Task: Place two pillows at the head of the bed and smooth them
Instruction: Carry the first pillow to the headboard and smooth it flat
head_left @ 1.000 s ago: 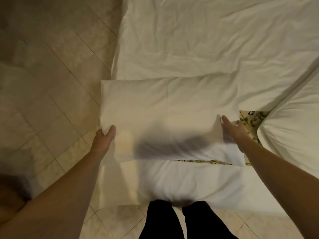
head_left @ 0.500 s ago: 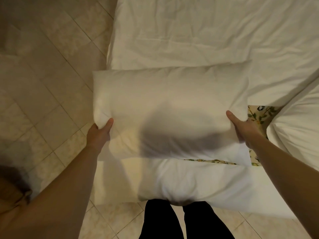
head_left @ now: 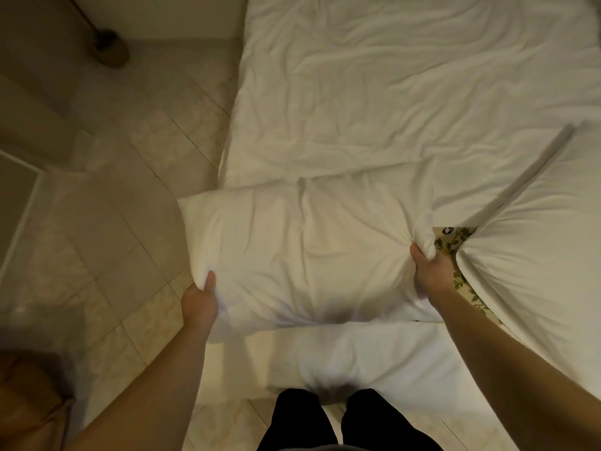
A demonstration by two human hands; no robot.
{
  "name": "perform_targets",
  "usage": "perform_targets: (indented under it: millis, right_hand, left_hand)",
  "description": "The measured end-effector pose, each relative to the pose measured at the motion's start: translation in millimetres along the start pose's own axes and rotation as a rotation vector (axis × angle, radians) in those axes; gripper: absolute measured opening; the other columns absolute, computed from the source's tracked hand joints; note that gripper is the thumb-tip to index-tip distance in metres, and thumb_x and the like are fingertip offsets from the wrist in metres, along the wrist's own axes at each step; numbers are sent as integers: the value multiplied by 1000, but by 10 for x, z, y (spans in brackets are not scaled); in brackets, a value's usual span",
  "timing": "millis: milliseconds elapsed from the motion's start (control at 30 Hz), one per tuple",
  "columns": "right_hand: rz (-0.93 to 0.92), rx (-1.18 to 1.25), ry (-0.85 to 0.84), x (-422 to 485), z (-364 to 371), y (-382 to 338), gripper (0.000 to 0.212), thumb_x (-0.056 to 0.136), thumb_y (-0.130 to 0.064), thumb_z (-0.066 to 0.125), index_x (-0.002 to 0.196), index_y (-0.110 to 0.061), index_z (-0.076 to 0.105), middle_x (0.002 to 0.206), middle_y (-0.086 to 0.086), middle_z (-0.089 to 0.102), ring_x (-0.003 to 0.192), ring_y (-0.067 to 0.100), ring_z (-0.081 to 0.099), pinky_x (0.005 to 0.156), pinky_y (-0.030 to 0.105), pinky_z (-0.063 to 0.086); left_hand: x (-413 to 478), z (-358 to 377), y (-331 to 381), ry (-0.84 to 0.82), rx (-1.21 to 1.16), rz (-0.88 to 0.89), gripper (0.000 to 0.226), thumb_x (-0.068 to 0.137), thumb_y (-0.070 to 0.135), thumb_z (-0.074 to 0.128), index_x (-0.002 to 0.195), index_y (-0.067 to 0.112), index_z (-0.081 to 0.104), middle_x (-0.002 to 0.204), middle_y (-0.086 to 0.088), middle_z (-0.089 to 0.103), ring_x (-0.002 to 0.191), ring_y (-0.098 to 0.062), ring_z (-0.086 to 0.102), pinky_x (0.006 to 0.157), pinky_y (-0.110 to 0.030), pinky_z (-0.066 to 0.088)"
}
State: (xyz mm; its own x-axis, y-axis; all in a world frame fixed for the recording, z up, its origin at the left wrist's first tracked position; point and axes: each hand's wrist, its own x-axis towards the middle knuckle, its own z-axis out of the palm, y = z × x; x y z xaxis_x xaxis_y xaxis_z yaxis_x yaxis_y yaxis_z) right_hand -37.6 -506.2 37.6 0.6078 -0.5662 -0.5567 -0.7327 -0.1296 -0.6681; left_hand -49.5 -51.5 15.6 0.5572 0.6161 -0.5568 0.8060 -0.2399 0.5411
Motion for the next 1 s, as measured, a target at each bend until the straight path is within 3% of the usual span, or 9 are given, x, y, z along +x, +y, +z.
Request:
perform_targets:
  millis: [167, 333, 467, 600, 667, 767, 867, 1000]
  right_hand:
    - [-109, 66, -27, -487, -512, 19, 37, 99, -35, 60, 113, -1, 64, 101, 13, 67, 94, 31, 61, 80, 34, 40]
    - [-190, 68, -59, -871, -980, 175, 21, 99, -29, 60, 103, -8, 63, 89, 5, 65, 95, 31, 62, 78, 32, 40]
    - [-218, 82, -85, -1096, -1252, 244, 29, 99, -26, 60, 104, 2, 64, 100, 24, 68, 97, 40, 63, 79, 41, 47]
    - [-267, 72, -138, -1261, -1464, 270, 25, 99, -29, 61, 100, -4, 64, 86, 4, 65, 92, 34, 63, 68, 34, 44]
    - [-279, 61, -149, -1309, -1516, 295, 30, 99, -31, 60, 102, -1, 64, 85, 4, 64, 88, 31, 62, 66, 32, 43]
    - [-323, 50, -158, -1446, -1523, 253, 36, 98, -34, 61, 104, 1, 64, 87, 8, 65, 85, 30, 61, 63, 30, 42]
    - [-338, 20, -178, -1665, -1465, 247, 30, 98, -32, 60, 103, -2, 63, 83, 4, 62, 79, 25, 57, 72, 35, 39]
    - [-403, 6, -177, -1967, -1298, 272, 38, 97, -34, 61, 107, 3, 63, 94, 15, 66, 91, 36, 62, 76, 36, 41]
  left_hand:
    - [-707, -401, 24, 24, -28, 56, 60, 96, 51, 58, 122, -2, 64, 118, -23, 67, 108, -40, 64, 89, -40, 50]
    - [-1339, -684, -157, 2, -63, 114, 53, 98, 48, 57, 122, 1, 64, 111, -18, 66, 103, -37, 64, 84, -39, 49]
    - [-1807, -843, -366, 41, -94, 136, 54, 99, 47, 55, 127, 1, 62, 118, -21, 66, 102, -35, 61, 88, -42, 49]
    - [-2237, -1002, -566, 77, -185, 132, 55, 99, 46, 56, 126, -1, 61, 117, -19, 65, 100, -32, 60, 87, -38, 48]
    - [-2382, -1095, -662, 91, -209, 130, 56, 99, 47, 55, 127, -2, 60, 119, -20, 65, 96, -29, 57, 85, -36, 45]
    - [-2577, -1241, -778, 124, -275, 138, 58, 100, 45, 55, 132, -3, 58, 127, -23, 62, 109, -36, 59, 88, -34, 42]
    - [-2709, -1417, -969, 160, -324, 124, 59, 100, 44, 55, 135, -4, 55, 130, -23, 60, 120, -38, 57, 88, -32, 38]
    - [-2775, -1774, -1277, 178, -379, 112, 58, 100, 45, 55, 131, -4, 58, 103, -10, 61, 102, -32, 58, 84, -32, 39]
